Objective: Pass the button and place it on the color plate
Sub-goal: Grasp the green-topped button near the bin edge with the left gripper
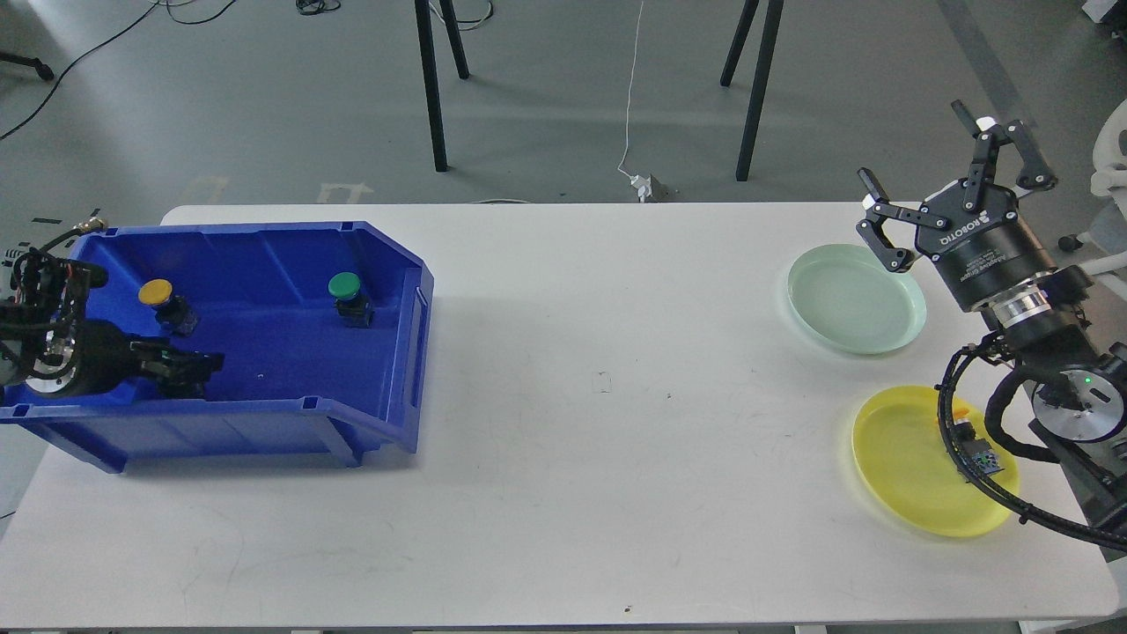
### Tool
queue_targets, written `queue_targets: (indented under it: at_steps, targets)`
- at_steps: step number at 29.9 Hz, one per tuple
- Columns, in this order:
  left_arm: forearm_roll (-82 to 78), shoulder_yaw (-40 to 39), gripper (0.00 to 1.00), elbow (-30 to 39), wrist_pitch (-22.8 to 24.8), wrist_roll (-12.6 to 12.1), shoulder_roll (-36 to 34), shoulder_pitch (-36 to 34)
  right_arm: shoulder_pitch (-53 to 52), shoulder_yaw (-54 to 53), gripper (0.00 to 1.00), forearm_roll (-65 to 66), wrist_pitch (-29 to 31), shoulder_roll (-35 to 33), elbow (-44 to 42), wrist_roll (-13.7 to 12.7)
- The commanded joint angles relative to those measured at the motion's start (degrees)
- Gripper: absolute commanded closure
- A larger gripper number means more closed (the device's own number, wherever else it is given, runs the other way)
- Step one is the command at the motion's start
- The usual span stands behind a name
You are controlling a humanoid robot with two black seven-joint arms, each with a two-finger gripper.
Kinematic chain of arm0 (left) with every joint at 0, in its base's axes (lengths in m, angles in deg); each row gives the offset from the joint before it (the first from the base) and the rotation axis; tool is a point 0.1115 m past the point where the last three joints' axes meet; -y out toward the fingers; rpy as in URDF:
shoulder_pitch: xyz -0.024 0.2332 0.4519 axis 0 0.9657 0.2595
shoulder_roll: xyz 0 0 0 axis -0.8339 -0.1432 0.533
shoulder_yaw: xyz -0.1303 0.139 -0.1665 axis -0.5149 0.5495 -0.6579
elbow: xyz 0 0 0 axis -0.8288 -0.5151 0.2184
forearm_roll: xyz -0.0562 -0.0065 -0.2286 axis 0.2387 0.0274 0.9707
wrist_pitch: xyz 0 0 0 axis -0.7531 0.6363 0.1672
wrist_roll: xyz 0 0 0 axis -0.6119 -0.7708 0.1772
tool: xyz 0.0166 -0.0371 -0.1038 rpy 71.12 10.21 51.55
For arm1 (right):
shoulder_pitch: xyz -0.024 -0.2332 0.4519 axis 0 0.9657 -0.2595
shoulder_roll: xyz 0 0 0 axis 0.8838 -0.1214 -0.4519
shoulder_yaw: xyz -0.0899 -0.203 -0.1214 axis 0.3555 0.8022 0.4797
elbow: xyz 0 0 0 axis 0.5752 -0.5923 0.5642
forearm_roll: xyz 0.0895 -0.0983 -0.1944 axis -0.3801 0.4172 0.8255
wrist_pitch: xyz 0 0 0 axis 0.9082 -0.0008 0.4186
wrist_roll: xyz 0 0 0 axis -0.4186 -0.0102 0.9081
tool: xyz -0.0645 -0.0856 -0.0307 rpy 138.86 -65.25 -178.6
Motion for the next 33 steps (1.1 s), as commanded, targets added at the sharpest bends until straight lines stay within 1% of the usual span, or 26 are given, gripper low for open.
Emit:
queue_targets:
  at_steps: [1,23,27,31,33]
  targets:
    - [0.00,0.00,0.19,0.00,0.00,0.00,-0.26,0.19,0.11,0.01,0.02,0.00,0.00,0.00,0.01,-0.01]
    - [0.09,0.00,0.20,-0.09,0.00,0.00,-0.26,0.72,0.29,-0.08,0.02,0.00,0.00,0.18,0.01,-0.01]
    - [0.18,0.00,0.23,-0.09,-0.09,0.00,-0.26,0.72,0.38,-0.08,0.02,-0.09,0.00,0.18,0.18,-0.01]
    - [0.18,0.00,0.30,-0.18,-0.09,0.00,-0.26,0.81,0.64,-0.52,0.02,-0.09,0.00,0.18,0.44,-0.01]
    - [0.26,-0.09,0.30,-0.09,0.09,0.00,-0.26,0.72,0.90,-0.61,0.02,-0.09,0.00,0.09,1.32,-0.01]
